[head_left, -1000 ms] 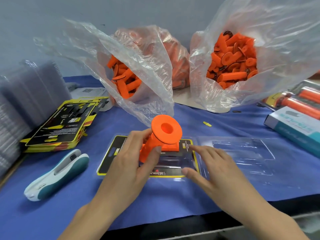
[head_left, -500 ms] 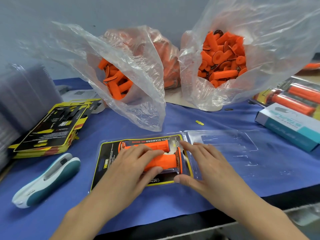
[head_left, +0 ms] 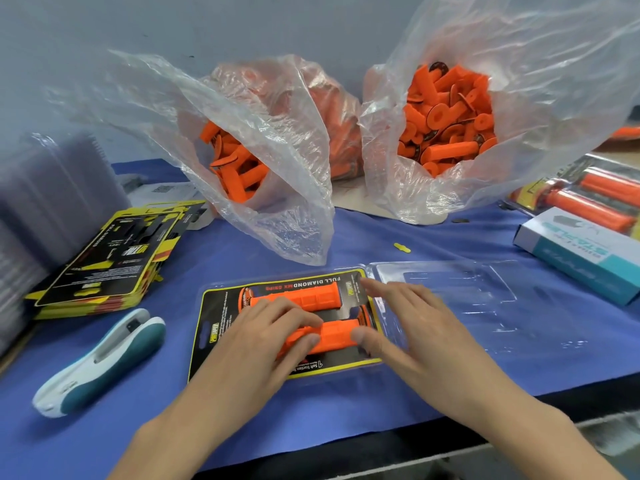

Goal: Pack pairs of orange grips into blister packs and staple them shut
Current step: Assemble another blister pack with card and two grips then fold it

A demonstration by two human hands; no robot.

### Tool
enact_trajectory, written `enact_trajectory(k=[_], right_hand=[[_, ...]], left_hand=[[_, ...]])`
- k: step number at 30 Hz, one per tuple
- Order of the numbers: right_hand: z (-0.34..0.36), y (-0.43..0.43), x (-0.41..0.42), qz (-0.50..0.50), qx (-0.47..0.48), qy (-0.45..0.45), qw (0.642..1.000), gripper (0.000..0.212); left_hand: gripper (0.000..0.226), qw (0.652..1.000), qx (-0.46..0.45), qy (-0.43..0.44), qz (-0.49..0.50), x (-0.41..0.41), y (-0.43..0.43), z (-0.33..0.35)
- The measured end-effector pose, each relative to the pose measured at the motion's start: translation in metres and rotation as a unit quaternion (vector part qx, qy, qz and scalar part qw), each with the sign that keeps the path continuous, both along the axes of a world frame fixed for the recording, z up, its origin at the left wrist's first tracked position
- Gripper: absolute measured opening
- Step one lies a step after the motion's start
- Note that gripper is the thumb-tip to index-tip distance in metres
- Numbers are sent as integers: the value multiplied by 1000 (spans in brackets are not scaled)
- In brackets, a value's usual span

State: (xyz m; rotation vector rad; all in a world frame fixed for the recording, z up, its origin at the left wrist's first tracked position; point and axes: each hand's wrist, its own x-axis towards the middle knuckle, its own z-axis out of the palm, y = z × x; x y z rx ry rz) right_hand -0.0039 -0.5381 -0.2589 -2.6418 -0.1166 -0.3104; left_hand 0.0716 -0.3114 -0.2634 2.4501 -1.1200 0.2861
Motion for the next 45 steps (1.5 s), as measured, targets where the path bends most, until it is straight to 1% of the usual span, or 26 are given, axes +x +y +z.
enact_trajectory(k=[2,4,8,12,15,18,21,26,31,34,36,38,40,42,44,45], right_hand=[[5,1,8,-9,50,-36,998,60],[12,6,21,-11,85,-54,995,53],[21,17,45,22,88,-49,995,52],[23,20,62,22,110,-48,993,36],[24,16,70,13,140,-51,989,34],[28,10,77,11,146,-38,988,29],[31,3,79,5,170,-41,985,27],[31,-3,81,-14,169,-37,985,28],[30,-3,82,-21,163,-37,986,28],[30,-4,80,-31,155,-37,987,27],[31,-6,78,-50,160,-50,985,26],[33,-10,73,-90,171,-82,978,25],[33,-16,64,-146,179,-132,964,26],[30,-27,50,-212,179,-175,945,28],[25,-45,32,-291,138,-177,930,30],[23,-57,23,-331,105,-158,924,32]], left_hand=[[30,1000,0,2,0,-1,-1,1],[30,1000,4,0,0,-1,-1,2],[29,1000,6,-13,-1,-2,0,6],[28,999,-19,-27,6,-2,1,11],[26,999,-32,-25,9,1,3,13],[29,999,-47,-17,14,6,4,14],[31,996,-80,-20,29,10,5,19],[31,990,-116,-17,83,23,18,26],[31,979,-159,12,126,34,31,29],[31,974,-173,6,147,38,35,31],[28,965,-194,5,176,44,38,30],[20,951,-206,28,229,52,43,28],[16,933,-201,85,286,59,52,22],[16,915,-185,150,326,62,59,16],[21,906,-163,187,344,61,62,11],[26,904,-150,195,350,60,63,11]])
